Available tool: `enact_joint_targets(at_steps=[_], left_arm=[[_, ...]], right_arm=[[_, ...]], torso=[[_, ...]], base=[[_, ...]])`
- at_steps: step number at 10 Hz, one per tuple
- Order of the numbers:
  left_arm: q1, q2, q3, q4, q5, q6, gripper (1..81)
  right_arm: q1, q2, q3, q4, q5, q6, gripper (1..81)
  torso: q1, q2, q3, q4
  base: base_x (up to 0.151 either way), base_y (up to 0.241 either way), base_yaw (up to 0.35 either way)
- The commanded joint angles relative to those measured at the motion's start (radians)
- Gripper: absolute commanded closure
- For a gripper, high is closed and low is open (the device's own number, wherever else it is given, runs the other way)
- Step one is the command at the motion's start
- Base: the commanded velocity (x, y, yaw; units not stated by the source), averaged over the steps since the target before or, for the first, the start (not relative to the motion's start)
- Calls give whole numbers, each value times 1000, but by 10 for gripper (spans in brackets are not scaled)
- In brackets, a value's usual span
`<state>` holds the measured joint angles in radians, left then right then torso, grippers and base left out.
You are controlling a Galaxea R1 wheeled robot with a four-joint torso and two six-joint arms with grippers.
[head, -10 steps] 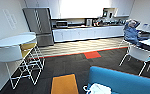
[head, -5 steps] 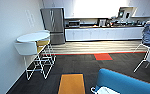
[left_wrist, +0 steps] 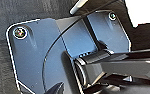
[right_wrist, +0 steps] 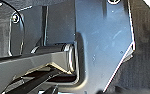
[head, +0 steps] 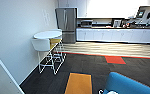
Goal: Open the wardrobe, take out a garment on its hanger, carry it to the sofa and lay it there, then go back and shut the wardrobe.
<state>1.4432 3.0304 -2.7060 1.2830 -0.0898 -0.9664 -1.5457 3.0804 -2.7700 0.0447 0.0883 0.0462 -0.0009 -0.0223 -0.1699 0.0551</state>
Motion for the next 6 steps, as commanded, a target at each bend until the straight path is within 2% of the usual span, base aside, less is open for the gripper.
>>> enact_joint_targets(at_steps=[1, 6], left_arm=[[-40, 1, 2, 12, 36, 6, 10], [-40, 1, 2, 12, 36, 6, 10]], right_arm=[[26, 3, 0, 3, -59, 1, 10], [28, 3, 1, 3, -59, 1, 10]], torso=[[1, 0, 0, 0], [1, 0, 0, 0]], base=[[0, 0, 337], [0, 0, 337]])
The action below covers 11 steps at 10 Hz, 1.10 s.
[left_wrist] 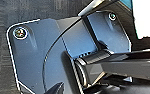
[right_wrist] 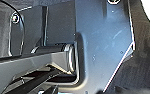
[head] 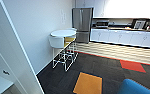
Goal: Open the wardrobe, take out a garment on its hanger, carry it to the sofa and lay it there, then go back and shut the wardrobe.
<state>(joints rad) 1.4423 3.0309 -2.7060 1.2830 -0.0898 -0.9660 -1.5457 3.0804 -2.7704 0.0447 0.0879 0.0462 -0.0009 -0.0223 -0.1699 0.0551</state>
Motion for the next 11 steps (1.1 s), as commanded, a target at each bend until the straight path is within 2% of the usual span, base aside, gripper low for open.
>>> enact_joint_targets(at_steps=[1, 11], left_arm=[[-39, 1, 3, 12, 36, 7, 10], [-40, 1, 2, 10, 36, 7, 10]], right_arm=[[26, 3, 0, 4, -57, 1, 10], [25, 3, 2, 4, -59, 1, 10]], torso=[[1, 0, 0, 0], [1, 0, 0, 0]], base=[[0, 0, 337], [0, 0, 337]])
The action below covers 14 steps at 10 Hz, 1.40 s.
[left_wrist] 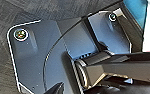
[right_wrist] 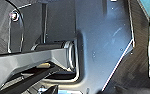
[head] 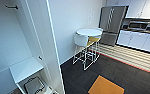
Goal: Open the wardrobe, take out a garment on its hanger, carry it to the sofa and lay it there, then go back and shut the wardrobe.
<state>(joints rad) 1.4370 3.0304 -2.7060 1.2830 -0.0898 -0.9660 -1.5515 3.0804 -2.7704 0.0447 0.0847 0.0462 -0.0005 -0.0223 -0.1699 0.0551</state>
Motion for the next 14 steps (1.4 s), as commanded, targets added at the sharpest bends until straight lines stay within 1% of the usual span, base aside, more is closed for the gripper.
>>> enact_joint_targets(at_steps=[1, 8, 14], left_arm=[[-34, 1, 2, 10, 36, 7, 10], [-34, 1, 2, 9, 36, 7, 10], [-37, 7, 2, 6, 51, 7, 10]], right_arm=[[30, 3, 2, 4, -56, 1, 10], [32, 5, 6, 3, -56, 1, 10], [37, 5, 3, 3, -56, 1, 10]], torso=[[1, 0, 0, 0], [1, 0, 0, 0], [1, 0, 0, 0]], base=[[0, 0, 337], [0, 0, 337], [0, 0, 337]])
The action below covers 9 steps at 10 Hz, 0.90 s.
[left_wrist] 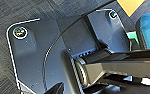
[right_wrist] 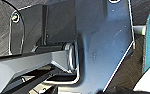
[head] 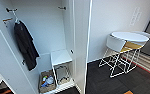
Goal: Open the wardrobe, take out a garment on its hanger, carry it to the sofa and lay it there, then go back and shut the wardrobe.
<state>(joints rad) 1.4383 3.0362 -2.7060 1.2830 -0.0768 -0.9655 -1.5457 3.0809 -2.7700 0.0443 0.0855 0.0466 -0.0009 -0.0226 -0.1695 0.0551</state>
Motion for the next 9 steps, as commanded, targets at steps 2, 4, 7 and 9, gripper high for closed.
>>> enact_joint_targets(at_steps=[2, 4, 7, 9], left_arm=[[-38, 0, 3, 4, 38, 7, 10], [-38, 0, 2, 4, 38, 7, 10], [-38, -2, 3, 4, 38, 5, 10], [-38, -2, 2, -1, 38, 5, 10]], right_arm=[[29, 5, 3, 3, -56, 1, 10], [28, 5, 1, 3, -56, 1, 10], [28, 5, 3, 3, -56, 1, 10], [26, 5, 3, 3, -56, 1, 10]], torso=[[1, 0, 0, 0], [1, 0, 0, 0], [1, 0, 0, 0], [1, 0, 0, 0]], base=[[0, 0, 337], [0, 0, 337], [0, 0, 338], [0, 0, 338]])
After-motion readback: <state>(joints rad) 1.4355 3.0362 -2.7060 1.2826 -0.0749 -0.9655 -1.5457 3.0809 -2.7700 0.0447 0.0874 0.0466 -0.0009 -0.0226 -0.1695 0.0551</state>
